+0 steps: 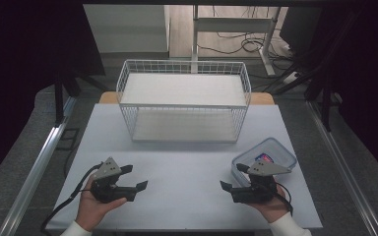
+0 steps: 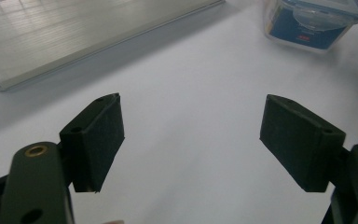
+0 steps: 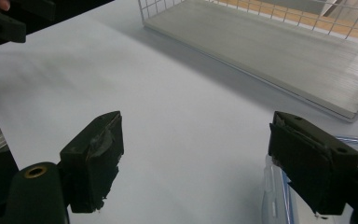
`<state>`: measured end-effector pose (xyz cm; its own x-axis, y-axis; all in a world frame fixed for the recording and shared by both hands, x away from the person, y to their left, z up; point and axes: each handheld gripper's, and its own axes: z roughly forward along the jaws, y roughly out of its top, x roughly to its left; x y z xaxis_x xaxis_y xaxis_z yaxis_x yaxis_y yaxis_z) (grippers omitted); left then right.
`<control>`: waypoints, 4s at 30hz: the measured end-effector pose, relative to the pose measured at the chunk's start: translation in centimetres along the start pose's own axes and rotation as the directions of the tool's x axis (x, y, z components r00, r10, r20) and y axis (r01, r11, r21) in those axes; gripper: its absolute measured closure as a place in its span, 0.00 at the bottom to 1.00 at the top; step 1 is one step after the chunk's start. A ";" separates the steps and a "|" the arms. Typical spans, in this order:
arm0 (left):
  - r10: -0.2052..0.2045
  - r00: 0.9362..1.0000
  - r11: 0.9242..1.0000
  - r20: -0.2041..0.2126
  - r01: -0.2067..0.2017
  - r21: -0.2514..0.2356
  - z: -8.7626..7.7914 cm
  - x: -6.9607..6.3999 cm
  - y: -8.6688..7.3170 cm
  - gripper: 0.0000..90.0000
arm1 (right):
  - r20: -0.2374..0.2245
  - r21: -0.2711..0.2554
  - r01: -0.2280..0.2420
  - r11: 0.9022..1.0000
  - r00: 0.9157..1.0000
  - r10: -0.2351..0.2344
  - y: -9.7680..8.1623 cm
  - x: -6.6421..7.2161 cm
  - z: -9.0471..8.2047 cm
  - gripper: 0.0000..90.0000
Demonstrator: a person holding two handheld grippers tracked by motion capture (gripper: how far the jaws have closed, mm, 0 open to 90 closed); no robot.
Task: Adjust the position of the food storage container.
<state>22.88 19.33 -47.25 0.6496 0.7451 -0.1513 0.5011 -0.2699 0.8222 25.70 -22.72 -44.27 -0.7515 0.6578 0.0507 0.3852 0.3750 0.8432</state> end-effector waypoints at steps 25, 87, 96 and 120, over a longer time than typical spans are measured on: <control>0.036 0.999 0.999 -0.030 -0.035 0.010 -0.1 -0.4 -0.6 0.24 | 0.068 0.020 0.035 0.999 0.997 -0.036 0.4 -0.4 -1.2 0.26; 0.002 1.000 1.000 0.012 -0.003 0.019 0.2 -0.1 -0.4 0.24 | 0.100 0.441 -0.052 0.896 0.995 0.009 -3.8 -3.6 0.5 0.99; 0.002 1.000 1.000 0.013 -0.002 0.017 0.1 -0.1 -0.3 0.24 | 0.136 0.401 -0.096 0.911 0.990 0.045 -4.1 -4.2 -1.3 0.99; 0.000 1.000 1.000 0.006 0.000 0.010 0.1 0.2 -0.2 0.25 | 0.234 0.239 -0.139 0.961 0.969 0.082 0.1 -7.3 -4.5 0.99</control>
<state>22.97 19.41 -47.48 0.6527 0.7417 -0.1544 0.5070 -0.2763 0.8165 28.81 -30.45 -42.15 -0.5709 0.8210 -0.0075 0.6024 0.4250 0.6757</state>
